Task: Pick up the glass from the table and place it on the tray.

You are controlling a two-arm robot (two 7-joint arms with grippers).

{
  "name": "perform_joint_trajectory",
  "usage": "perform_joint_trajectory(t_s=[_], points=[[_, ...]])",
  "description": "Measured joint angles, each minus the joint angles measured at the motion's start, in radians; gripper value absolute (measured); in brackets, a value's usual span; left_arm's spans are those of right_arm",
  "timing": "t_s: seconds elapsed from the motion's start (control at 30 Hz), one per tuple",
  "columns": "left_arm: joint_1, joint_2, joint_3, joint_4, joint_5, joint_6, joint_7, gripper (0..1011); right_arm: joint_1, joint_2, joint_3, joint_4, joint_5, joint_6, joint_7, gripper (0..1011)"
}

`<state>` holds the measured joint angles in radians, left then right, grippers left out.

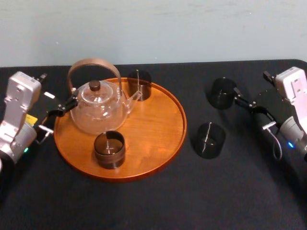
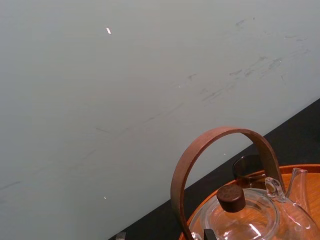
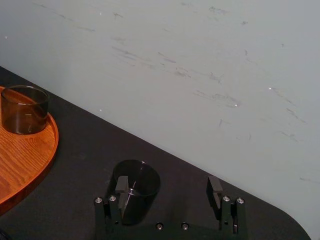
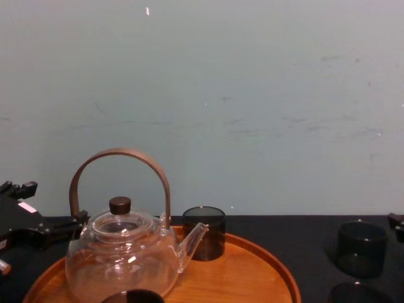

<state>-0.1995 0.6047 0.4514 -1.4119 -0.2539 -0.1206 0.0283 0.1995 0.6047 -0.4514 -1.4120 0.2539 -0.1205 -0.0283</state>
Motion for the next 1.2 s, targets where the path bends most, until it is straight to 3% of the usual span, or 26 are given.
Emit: perform_joint_trajectory(t_s=[1.2], points=[[0.000,0.000,0.000,0.000,0.000,0.000,0.000,1010,0.000,0.000,0.000,0.000,0.000,0.000,0.000,1002]])
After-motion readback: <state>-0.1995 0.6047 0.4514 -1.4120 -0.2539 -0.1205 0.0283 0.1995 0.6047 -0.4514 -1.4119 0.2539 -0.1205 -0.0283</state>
